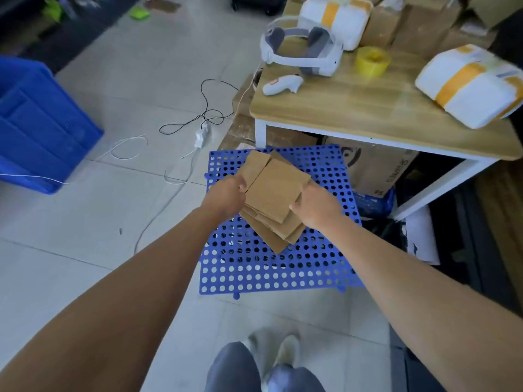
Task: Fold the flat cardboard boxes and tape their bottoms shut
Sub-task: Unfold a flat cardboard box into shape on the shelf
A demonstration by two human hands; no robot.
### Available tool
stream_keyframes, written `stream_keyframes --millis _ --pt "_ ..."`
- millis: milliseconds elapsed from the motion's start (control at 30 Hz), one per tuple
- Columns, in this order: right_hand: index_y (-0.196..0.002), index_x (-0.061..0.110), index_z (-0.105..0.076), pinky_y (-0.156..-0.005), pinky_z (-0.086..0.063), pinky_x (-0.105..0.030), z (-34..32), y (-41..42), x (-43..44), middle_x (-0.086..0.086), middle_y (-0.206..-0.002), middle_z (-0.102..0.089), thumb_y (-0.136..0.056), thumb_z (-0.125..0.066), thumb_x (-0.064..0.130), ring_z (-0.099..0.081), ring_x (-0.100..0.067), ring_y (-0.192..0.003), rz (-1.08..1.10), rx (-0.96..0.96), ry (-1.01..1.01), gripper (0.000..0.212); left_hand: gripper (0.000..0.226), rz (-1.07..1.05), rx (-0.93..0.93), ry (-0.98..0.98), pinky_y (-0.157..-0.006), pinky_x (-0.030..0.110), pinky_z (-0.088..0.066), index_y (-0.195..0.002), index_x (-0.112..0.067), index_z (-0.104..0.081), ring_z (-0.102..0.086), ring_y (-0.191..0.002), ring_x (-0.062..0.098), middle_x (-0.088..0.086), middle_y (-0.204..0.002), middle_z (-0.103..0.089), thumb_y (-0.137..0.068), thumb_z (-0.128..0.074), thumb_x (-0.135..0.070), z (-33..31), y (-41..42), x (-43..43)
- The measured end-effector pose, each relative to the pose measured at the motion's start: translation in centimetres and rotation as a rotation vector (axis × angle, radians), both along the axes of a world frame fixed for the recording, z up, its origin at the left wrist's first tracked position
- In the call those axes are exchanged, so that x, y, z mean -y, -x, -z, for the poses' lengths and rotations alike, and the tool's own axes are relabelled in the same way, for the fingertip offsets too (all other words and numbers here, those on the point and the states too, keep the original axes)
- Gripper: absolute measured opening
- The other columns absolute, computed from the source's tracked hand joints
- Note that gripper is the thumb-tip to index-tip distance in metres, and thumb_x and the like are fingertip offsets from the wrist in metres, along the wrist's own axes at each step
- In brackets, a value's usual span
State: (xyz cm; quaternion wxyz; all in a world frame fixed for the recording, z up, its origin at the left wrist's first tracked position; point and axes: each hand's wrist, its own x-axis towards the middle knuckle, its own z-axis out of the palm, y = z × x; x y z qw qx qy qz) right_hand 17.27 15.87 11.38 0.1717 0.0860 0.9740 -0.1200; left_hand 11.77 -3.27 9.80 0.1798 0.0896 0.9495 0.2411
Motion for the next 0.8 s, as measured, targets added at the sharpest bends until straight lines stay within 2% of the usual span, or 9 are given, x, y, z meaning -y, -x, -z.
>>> stream_keyframes --millis 100,200,400,467,500,567,633,667,800 --pt "-0.077 0.012 -0.044 -0.048 -0.035 -0.028 3.1 1.4 -0.7 -0.003 -0.067 -0.047 -0.093 -0.052 0.032 -0.048 -0.020 -0.060 0.102 0.042 0.150 0.026 0.030 -0.021 0.076 0.015 -0.087 0.040 -0.050 -0.122 -0.008 -0.054 -0.057 -0.103 0.028 0.012 -0.125 -0.053 -0.093 -0.048 -0.010 1.9 1.9 -0.4" --pt "-0.055 0.015 -0.028 -0.042 -0.021 -0.027 5.5 2.8 -1.3 0.000 -0.049 -0.028 -0.090 -0.055 0.027 -0.026 -0.016 -0.043 0.227 0.104 0.289 0.046 0.033 -0.042 0.136 0.026 -0.089 0.038 -0.049 -0.125 -0.006 -0.052 -0.058 -0.104 0.028 0.013 -0.125 -0.054 -0.093 -0.051 -0.011 3.8 4.0 -0.3" --pt "-0.059 0.015 -0.032 -0.044 -0.026 -0.026 9.4 6.0 -0.4 0.000 -0.053 -0.033 -0.092 -0.060 0.028 -0.031 -0.014 -0.045 0.554 0.149 0.457 0.045 0.039 -0.077 0.247 0.031 -0.075 0.031 -0.043 -0.130 -0.007 -0.048 -0.051 -0.090 0.021 0.012 -0.129 -0.051 -0.092 -0.051 -0.013 7.6 9.1 0.2" --pt "-0.074 0.013 -0.053 -0.052 -0.042 -0.035 10.5 7.0 0.2 -0.008 -0.066 -0.053 -0.093 -0.058 0.024 -0.054 -0.022 -0.059 0.630 0.169 0.493 0.023 0.044 -0.082 0.297 0.020 -0.067 0.028 -0.043 -0.135 -0.006 -0.043 -0.049 -0.090 0.021 0.013 -0.132 -0.049 -0.093 -0.052 -0.012 8.6 10.8 0.2" --pt "-0.098 0.007 -0.061 -0.065 -0.050 -0.038 10.7 7.4 0.6 -0.011 -0.086 -0.062 -0.094 -0.057 0.023 -0.062 -0.027 -0.079 0.678 0.171 0.519 0.016 0.047 -0.084 0.323 0.015 -0.061 0.026 -0.042 -0.137 -0.005 -0.041 -0.049 -0.089 0.021 0.014 -0.132 -0.049 -0.093 -0.052 -0.013 9.2 11.6 0.2" --pt "-0.131 0.001 -0.046 -0.071 -0.050 -0.037 11.8 8.2 1.2 -0.009 -0.102 -0.061 -0.094 -0.057 0.022 -0.061 -0.026 -0.091 0.802 0.171 0.552 0.044 0.050 -0.080 0.373 0.005 -0.054 0.025 -0.039 -0.138 -0.003 -0.038 -0.050 -0.080 0.021 0.015 -0.124 -0.052 -0.092 -0.054 -0.015 10.6 13.1 0.2" --pt "-0.134 0.002 -0.042 -0.058 -0.045 -0.030 13.2 8.8 1.6 -0.006 -0.093 -0.055 -0.092 -0.058 0.023 -0.053 -0.018 -0.075 0.877 0.167 0.555 0.049 0.039 -0.083 0.427 -0.026 -0.050 0.024 -0.035 -0.128 -0.003 -0.043 -0.046 -0.068 0.017 0.008 -0.098 -0.052 -0.093 -0.053 -0.017 11.7 14.2 0.2" --pt "-0.132 0.001 -0.043 -0.061 -0.044 -0.030 13.9 9.0 1.7 -0.006 -0.094 -0.053 -0.092 -0.059 0.023 -0.051 -0.019 -0.075 0.918 0.163 0.574 0.048 0.027 -0.083 0.451 -0.039 -0.051 0.023 -0.032 -0.118 -0.006 -0.047 -0.041 -0.064 0.014 0.003 -0.088 -0.047 -0.094 -0.052 -0.018 12.2 14.6 0.1" --pt "-0.134 0.001 -0.038 -0.086 -0.047 -0.038 14.8 9.3 2.6 -0.014 -0.121 -0.054 -0.094 -0.056 0.018 -0.054 -0.028 -0.104 1.048 0.149 0.634 0.047 0.005 -0.118 0.527 -0.103 -0.061 0.025 -0.030 -0.096 -0.014 -0.054 -0.042 -0.068 0.014 0.005 -0.089 -0.048 -0.096 -0.052 -0.018 13.8 15.9 0.2"
